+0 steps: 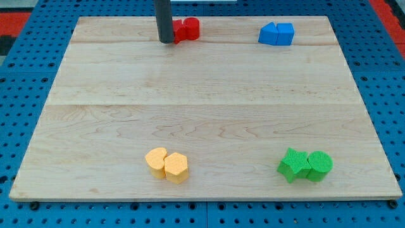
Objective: Push the blue triangle bottom right to the red circle
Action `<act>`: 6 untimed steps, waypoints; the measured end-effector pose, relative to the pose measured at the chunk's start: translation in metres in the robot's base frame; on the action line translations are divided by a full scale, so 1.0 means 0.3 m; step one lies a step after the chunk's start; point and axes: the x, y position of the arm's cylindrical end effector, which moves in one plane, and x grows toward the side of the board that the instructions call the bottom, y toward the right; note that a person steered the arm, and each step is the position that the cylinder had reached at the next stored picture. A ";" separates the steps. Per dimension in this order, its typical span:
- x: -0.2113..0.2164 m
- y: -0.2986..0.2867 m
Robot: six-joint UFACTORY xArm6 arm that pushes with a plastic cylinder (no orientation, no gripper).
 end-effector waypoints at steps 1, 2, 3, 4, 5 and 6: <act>0.070 0.073; 0.151 0.384; 0.148 0.619; 0.110 0.806; 0.059 0.861; 0.007 0.842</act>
